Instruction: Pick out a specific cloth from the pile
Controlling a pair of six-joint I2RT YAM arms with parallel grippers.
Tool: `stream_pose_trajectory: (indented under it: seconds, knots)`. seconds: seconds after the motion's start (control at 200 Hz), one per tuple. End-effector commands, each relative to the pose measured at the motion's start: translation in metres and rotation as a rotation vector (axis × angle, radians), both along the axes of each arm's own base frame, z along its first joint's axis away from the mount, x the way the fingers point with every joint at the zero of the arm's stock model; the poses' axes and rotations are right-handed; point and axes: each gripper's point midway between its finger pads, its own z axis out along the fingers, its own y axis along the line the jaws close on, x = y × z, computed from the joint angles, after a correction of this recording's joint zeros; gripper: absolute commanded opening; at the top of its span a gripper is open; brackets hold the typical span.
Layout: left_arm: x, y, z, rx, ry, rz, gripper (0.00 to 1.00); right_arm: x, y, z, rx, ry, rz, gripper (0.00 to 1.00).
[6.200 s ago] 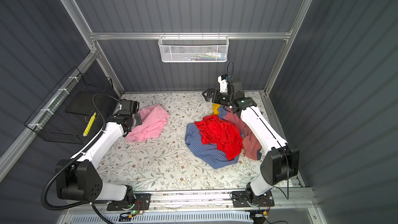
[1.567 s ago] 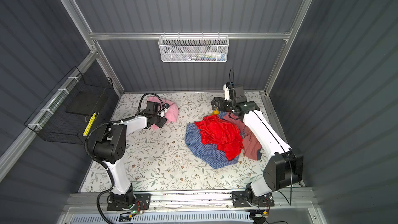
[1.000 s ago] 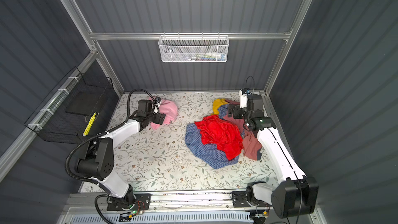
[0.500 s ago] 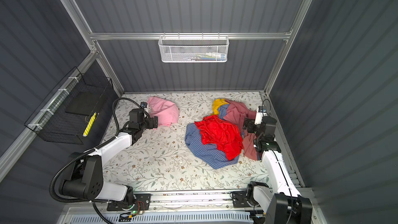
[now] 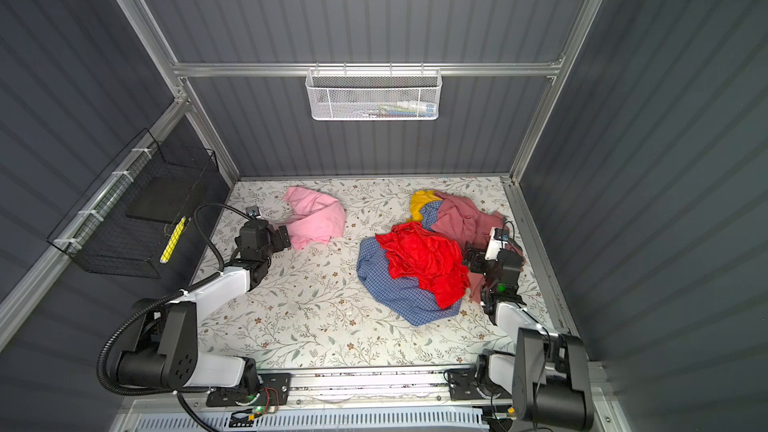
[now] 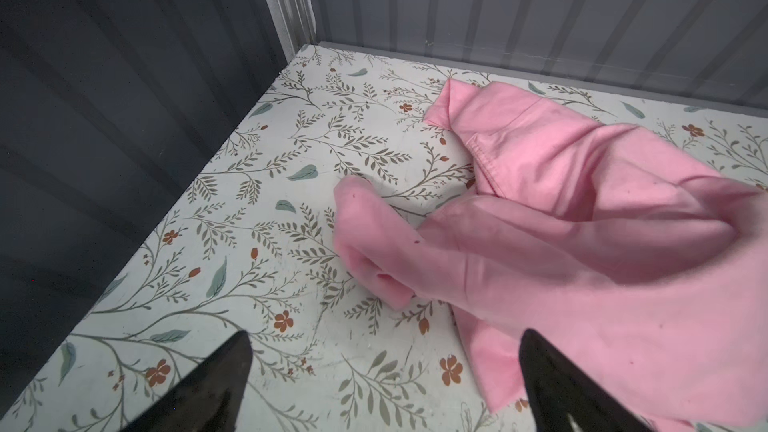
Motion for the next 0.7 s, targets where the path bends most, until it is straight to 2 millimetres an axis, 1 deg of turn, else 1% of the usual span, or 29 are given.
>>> stream_pose_trajectory:
  seconds: [0.0, 0.105, 0.17, 0.22, 0.28, 0.335, 0.465, 0.565, 0.635, 0.695]
  knots:
    - [-0.008, 0.009, 0.003, 0.006, -0.036, 0.054, 1.0, 0.015, -0.003, 0.036, 0.005, -0.175, -0.011, 0.99]
    - [-0.019, 0.017, 0.003, 0.027, -0.042, 0.089, 1.0, 0.021, -0.001, 0.031, 0.004, -0.176, 0.004, 0.99]
    - [-0.025, 0.022, 0.002, 0.04, -0.048, 0.108, 1.0, 0.024, -0.002, 0.023, 0.006, -0.163, 0.0, 0.99]
    - [-0.027, 0.024, 0.001, 0.045, -0.051, 0.114, 1.0, 0.027, 0.0, 0.022, -0.001, -0.17, 0.01, 0.99]
    - [-0.029, 0.024, 0.0, 0.049, -0.053, 0.115, 1.0, 0.028, 0.002, 0.015, -0.01, -0.152, 0.016, 0.99]
    - [-0.029, 0.025, -0.001, 0.051, -0.054, 0.115, 1.0, 0.031, 0.003, 0.016, -0.01, -0.167, 0.017, 0.99]
    - [-0.026, 0.023, -0.005, 0.051, -0.066, 0.108, 1.0, 0.034, 0.008, 0.013, -0.022, -0.134, 0.04, 0.99]
    - [-0.02, 0.02, -0.007, 0.05, -0.09, 0.091, 1.0, 0.039, 0.016, 0.012, -0.041, -0.11, 0.078, 0.99]
    - [-0.015, 0.018, -0.008, 0.052, -0.116, 0.08, 1.0, 0.039, 0.018, 0.011, -0.054, -0.109, 0.077, 0.99]
    - [-0.011, 0.016, -0.01, 0.075, -0.097, 0.057, 1.0, 0.039, 0.018, 0.011, -0.054, -0.108, 0.077, 0.99]
